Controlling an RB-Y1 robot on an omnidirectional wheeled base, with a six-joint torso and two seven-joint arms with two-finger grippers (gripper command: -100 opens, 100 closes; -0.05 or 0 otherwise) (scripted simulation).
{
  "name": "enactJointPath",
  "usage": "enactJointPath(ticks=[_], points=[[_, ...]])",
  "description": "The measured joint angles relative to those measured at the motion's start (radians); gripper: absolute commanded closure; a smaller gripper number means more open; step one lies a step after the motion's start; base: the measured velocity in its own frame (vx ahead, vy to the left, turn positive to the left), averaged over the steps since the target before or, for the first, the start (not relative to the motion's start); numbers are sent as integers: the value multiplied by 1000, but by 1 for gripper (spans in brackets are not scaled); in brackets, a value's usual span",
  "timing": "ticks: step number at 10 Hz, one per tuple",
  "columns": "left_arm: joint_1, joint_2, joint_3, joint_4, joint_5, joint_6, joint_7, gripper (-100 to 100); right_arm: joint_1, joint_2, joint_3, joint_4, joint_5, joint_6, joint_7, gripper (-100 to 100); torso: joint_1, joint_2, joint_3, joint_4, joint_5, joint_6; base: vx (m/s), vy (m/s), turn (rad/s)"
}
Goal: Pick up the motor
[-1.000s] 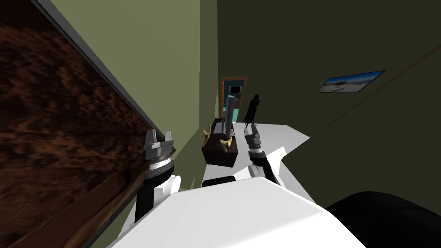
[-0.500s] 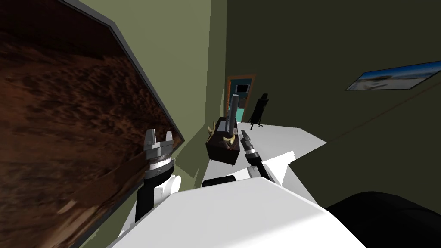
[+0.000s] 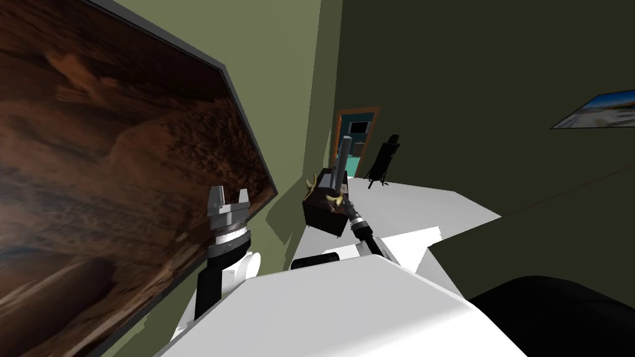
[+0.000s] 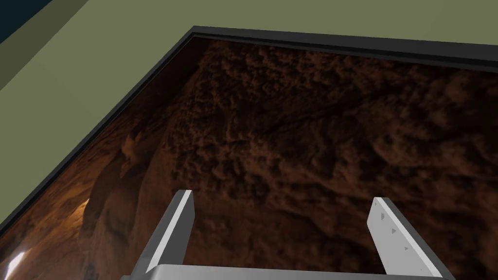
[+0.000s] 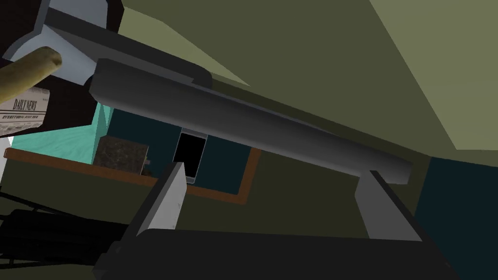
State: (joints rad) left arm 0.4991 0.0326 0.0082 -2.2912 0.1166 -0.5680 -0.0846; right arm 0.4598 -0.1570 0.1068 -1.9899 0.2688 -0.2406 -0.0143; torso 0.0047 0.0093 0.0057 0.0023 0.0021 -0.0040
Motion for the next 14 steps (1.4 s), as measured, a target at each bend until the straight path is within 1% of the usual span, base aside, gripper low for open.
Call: enactJointPath(ticks=[1,2,3,4,5,6,7,8,9,10,11,12,13,14], points=[[0,0,-1,0,0,0,0,0,-1,-1,7,28,30,25,4,-100,2,1,0,0,0,-1,-73,3,109],[0,0,-1,0,0,0,0,0,-5,-8,6,56,45,39,4,-100,3,0,0,0,1,-1,-71,9,288],[-1,0,-1,0,0,0,0,0,3,-11,16,73,75,65,7,-100,4,1,0,0,1,-2,-66,5,119],[-1,1,-2,0,0,0,0,0,-2,-16,22,85,93,97,8,-100,4,0,0,0,1,-2,-31,6,-19],[0,0,-2,0,0,0,0,0,-8,-22,18,101,96,105,5,-100,4,-1,-1,0,1,-1,-54,13,276],[-1,0,-2,0,0,0,0,0,-20,-23,20,138,125,121,7,-100,5,-1,0,0,2,-2,-57,5,192],[-1,1,-3,0,-1,0,1,0,-18,-22,20,169,142,128,11,-100,6,0,0,0,2,-2,-69,7,303],[-1,1,-4,0,-1,1,1,0,-27,-37,26,198,168,157,9,-100,7,1,0,0,2,-4,-52,4,140],[-1,1,-4,0,-1,1,1,0,-21,-39,31,212,188,182,10,-100,8,0,1,0,3,-3,-66,25,353],[-2,1,-5,0,-1,1,1,0,-29,-50,33,248,214,205,11,-100,10,1,1,1,3,-6,-49,6,131],[-1,2,-5,0,-1,1,1,0,-25,-54,38,265,235,229,11,-100,12,1,1,1,4,-5,-46,7,357],[-2,2,-6,0,-1,1,1,0,-38,-56,44,299,264,258,15,-100,12,0,1,1,4,-6,-36,-3,131],[-1,2,-5,0,-1,1,1,0,-51,-67,51,327,282,294,13,-100,11,0,0,0,4,-5,-43,6,304],[-2,2,-5,0,-1,1,1,0,-51,-92,67,334,299,344,8,-100,12,0,0,1,4,-6,-34,-1,169]])
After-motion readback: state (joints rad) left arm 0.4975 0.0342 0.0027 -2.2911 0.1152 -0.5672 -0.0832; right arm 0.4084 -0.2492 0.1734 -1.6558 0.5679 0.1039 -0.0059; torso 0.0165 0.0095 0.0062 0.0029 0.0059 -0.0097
